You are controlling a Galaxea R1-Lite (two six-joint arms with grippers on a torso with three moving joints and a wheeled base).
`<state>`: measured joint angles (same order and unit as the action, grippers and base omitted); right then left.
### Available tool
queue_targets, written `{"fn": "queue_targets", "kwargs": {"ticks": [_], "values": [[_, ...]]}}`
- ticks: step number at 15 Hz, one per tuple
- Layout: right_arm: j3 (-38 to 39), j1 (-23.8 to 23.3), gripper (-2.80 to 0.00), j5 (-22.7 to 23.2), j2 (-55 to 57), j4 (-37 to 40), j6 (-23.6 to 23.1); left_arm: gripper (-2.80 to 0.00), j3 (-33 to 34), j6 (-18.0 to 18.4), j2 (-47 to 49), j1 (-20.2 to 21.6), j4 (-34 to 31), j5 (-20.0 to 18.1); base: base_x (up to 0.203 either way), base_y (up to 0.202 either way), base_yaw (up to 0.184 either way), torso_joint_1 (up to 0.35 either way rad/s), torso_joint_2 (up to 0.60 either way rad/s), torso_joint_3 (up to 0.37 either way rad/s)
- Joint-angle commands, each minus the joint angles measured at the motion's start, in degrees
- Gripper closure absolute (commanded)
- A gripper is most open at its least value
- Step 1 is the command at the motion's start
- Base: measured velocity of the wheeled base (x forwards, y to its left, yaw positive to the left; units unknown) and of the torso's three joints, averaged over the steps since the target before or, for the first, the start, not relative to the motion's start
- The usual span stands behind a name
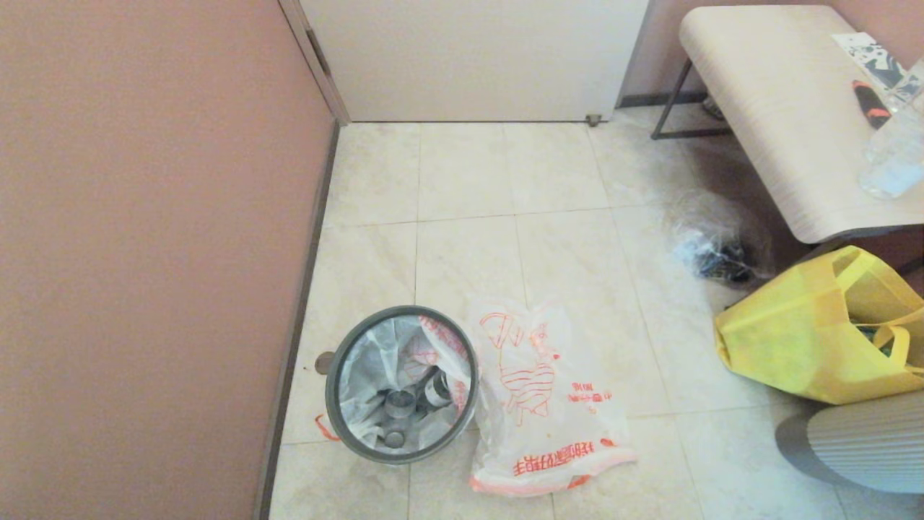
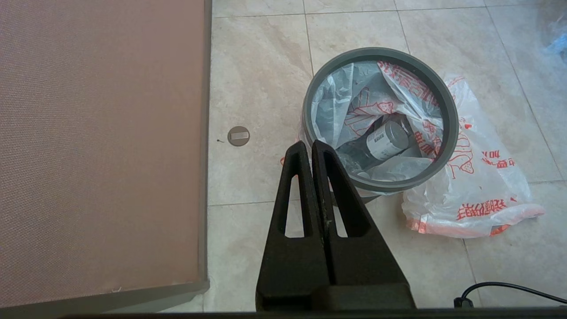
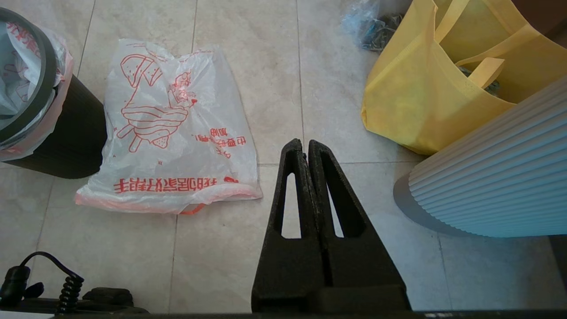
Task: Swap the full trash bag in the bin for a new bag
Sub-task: Place the trash can ring on the floor
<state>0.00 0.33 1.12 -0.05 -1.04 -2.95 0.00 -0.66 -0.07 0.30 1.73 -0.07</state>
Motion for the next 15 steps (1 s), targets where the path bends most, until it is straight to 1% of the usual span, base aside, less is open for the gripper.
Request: {"fn": "queue_targets", "kwargs": {"ticks": [1, 10, 15], "values": [[0.62, 0.02, 0.0, 0.02, 0.05, -0.02, -0.04, 0.0, 0.62, -0.04, 0.07, 0.05, 0.03, -0.01, 0.0, 0.0, 0.0, 0.0, 0.0, 0.0], [0.62, 0.02, 0.0, 0.02, 0.05, -0.02, -0.16, 0.0, 0.62, -0.04, 0.07, 0.05, 0.03, -0.01, 0.0, 0.0, 0.0, 0.0, 0.0, 0.0], [-0.21, 0.06, 0.0, 0.27, 0.2, 0.42, -2.79, 0.0, 0.62, 0.01, 0.07, 0.05, 0.03, -0.01, 0.0, 0.0, 0.0, 0.0, 0.0, 0.0]]}}
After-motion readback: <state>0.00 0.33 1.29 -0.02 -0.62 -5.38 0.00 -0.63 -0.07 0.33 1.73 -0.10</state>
